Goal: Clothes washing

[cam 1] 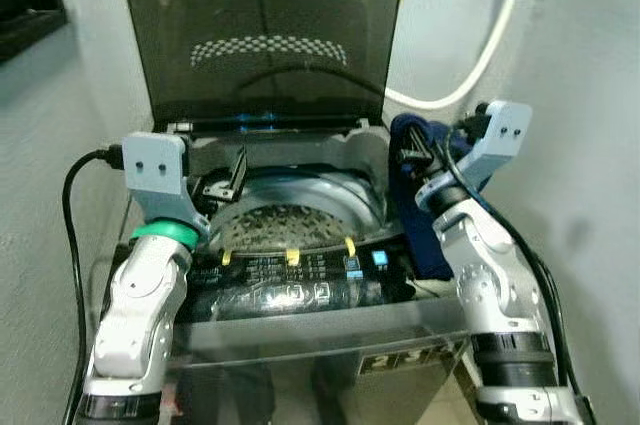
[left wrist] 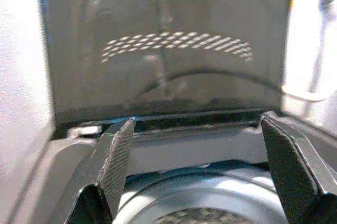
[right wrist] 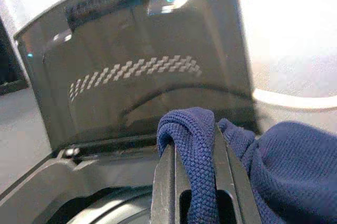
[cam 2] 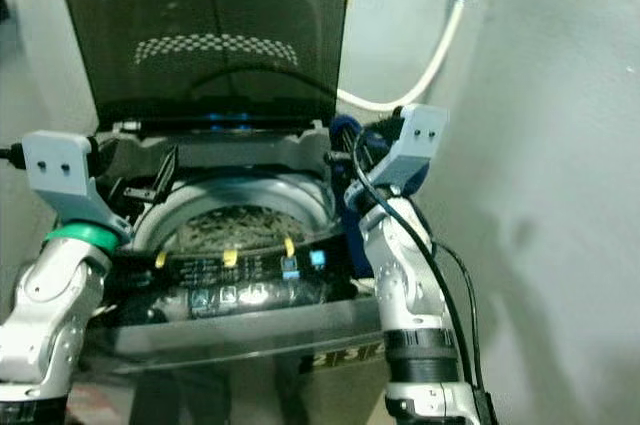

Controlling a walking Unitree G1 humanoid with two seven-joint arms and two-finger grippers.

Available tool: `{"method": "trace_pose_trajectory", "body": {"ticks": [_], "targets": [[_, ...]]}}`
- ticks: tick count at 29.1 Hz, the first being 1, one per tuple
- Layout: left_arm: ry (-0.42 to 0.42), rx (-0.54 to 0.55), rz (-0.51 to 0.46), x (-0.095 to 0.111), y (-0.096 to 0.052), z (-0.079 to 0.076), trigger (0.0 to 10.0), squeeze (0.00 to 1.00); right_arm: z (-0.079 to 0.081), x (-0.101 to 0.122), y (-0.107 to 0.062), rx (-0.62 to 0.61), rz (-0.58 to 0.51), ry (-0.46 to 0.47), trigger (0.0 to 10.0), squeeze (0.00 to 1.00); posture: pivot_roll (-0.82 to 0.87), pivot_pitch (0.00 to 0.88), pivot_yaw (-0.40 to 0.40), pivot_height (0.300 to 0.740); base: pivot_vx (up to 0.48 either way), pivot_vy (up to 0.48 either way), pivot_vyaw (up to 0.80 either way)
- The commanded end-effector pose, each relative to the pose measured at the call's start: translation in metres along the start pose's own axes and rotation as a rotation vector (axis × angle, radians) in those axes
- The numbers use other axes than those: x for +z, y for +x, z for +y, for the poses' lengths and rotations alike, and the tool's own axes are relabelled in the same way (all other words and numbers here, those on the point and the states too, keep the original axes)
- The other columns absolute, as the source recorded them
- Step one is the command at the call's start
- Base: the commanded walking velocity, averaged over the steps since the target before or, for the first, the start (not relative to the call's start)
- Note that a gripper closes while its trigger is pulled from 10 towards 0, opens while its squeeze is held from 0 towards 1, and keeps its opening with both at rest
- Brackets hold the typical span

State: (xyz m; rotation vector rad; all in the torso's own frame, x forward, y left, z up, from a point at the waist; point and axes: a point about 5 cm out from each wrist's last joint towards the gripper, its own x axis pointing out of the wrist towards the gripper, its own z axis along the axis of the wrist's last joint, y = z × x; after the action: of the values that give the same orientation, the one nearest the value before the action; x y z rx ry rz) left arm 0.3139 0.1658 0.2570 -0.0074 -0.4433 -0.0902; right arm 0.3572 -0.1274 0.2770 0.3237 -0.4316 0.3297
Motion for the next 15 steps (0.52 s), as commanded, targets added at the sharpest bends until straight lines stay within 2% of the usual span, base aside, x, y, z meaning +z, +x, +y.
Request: {"method": "trace_pose_trajectory", "body": {"ticks": [1,4,6,11,14,15], "targets": [[-0.004,-0.010,0.014,-0.003,0.000,-0.003,10.0,0.00,-0.001,0.007,0.001,0.004,-0.025,-0.006,10.0,0.00,-0.01,0.000,0.023,0.740,0.000,0.000,0.00],[0.022,-0.011,0.044,-0.007,0.000,-0.003,10.0,0.00,-0.001,0.007,0.000,0.002,-0.023,-0.004,10.0,0.00,-0.01,0.000,0.025,0.740,0.000,0.000,0.00],[0.044,-0.006,0.062,-0.009,0.000,-0.003,10.0,0.00,-0.001,0.006,-0.001,0.003,-0.023,-0.004,10.0,0.00,-0.01,0.000,0.025,0.740,0.000,-0.480,0.00],[0.039,0.004,0.084,-0.012,0.000,-0.003,10.0,0.00,-0.001,0.006,0.000,0.004,-0.022,-0.005,10.0,0.00,-0.02,0.000,0.025,0.740,0.000,-0.480,0.00],[0.008,0.016,0.101,-0.016,-0.001,-0.003,10.0,0.00,-0.001,0.006,-0.001,0.006,-0.020,-0.006,10.0,0.00,-0.02,0.000,0.023,0.740,0.000,-0.480,0.00],[-0.002,0.028,0.111,-0.017,-0.002,-0.002,10.0,0.00,-0.001,0.006,-0.001,0.006,-0.018,-0.007,10.0,0.00,-0.02,0.000,0.023,0.740,0.000,0.000,0.00]]}}
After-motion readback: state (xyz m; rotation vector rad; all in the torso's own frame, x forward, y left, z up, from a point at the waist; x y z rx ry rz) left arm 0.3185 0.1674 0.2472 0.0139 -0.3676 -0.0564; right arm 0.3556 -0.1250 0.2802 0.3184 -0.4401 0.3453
